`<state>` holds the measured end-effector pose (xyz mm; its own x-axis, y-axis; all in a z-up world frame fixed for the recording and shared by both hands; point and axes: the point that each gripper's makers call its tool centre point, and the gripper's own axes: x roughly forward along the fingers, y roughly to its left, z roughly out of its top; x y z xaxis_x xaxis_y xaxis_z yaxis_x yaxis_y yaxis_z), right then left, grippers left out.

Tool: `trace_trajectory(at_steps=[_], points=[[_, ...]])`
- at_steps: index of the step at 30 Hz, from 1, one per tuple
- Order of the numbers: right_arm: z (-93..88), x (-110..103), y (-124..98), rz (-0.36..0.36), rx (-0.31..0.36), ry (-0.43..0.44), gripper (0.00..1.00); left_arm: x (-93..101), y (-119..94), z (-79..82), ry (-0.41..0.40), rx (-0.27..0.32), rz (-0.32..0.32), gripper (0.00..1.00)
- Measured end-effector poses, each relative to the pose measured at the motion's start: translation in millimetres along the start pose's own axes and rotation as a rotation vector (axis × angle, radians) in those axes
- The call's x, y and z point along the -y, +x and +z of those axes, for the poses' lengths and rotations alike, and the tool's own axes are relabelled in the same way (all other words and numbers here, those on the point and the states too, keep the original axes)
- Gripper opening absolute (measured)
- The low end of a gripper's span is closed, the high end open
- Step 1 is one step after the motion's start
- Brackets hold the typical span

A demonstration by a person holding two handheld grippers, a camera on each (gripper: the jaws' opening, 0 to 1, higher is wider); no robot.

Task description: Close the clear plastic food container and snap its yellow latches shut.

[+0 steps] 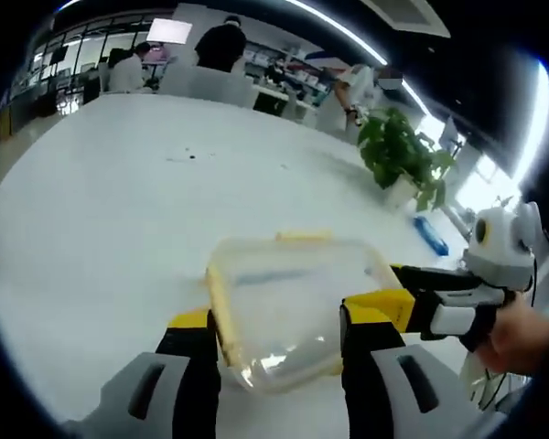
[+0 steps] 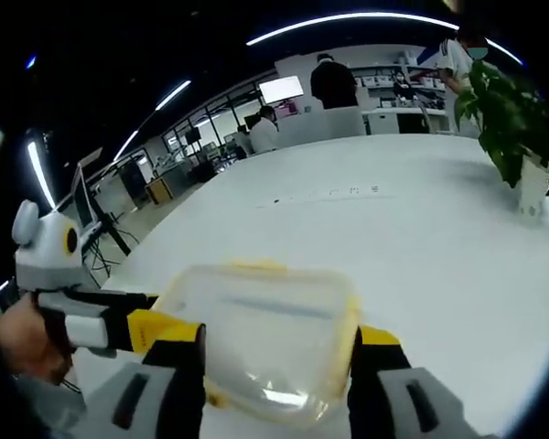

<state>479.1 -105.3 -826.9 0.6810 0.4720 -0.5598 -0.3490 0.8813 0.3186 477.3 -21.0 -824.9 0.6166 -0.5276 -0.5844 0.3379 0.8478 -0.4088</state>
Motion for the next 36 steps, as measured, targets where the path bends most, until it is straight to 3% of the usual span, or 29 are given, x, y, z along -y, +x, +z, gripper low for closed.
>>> trace_trajectory(at_steps=[13,36], points=[[4.5,-6,9,0.005,0.011,-0.015,0.63,-10.1,-1,4.9,0.022,0.000,0.018,0.51],[39.6,-34,72,0.051,0.064,-0.052,0.63,-73.0,1,44.8,0.002,0.014,0.056,0.52]])
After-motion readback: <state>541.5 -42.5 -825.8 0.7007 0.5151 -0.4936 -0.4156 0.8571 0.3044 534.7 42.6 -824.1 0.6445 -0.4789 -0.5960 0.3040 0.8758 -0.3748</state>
